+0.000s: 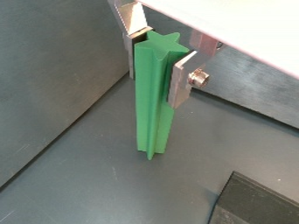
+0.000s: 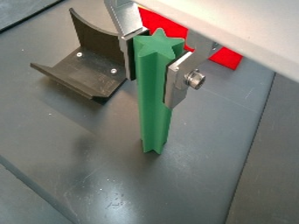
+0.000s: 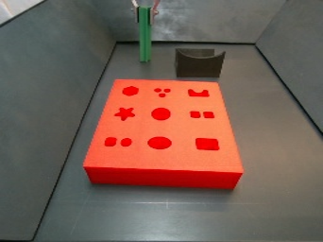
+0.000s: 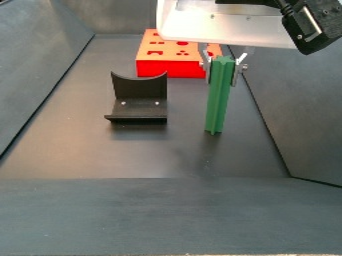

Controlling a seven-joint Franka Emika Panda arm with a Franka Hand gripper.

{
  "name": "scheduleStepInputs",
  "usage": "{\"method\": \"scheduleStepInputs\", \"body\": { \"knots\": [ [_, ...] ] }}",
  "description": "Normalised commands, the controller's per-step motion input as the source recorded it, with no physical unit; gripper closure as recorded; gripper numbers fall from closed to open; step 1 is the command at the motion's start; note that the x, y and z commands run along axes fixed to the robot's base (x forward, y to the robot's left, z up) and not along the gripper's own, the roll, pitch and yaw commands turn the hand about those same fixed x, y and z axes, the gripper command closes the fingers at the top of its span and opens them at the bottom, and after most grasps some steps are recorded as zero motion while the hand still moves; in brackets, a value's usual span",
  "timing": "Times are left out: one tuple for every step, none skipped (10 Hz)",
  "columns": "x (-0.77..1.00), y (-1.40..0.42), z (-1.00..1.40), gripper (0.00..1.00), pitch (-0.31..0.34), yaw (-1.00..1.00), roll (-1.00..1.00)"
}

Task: Pick up the star object. Move up. Move to above the board. Insert the star object.
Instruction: Pick up the star object, then move up.

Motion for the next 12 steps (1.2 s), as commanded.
{"method": "scheduleStepInputs", "body": {
  "knots": [
    [0.00, 0.00, 0.00, 1.00, 0.000, 0.00, 0.00],
    [0.00, 0.00, 0.00, 1.00, 0.000, 0.00, 0.00],
    [0.00, 0.00, 0.00, 1.00, 0.000, 0.00, 0.00],
    [0.00, 0.00, 0.00, 1.00, 0.000, 0.00, 0.00],
    [0.00, 0.00, 0.00, 1.00, 0.000, 0.00, 0.00],
    [0.00, 0.00, 0.00, 1.00, 0.000, 0.00, 0.00],
    [0.00, 0.00, 0.00, 1.00, 0.000, 0.00, 0.00],
    [0.00, 0.00, 0.00, 1.00, 0.000, 0.00, 0.00],
    [0.00, 0.00, 0.00, 1.00, 0.000, 0.00, 0.00],
    [0.00, 0.00, 0.83, 1.00, 0.000, 0.00, 0.00],
    [-0.08, 0.05, 0.76, 1.00, 0.037, 0.04, -0.01],
    [-0.08, 0.04, 0.65, 1.00, 0.043, 0.03, 0.00]
  ]
}}
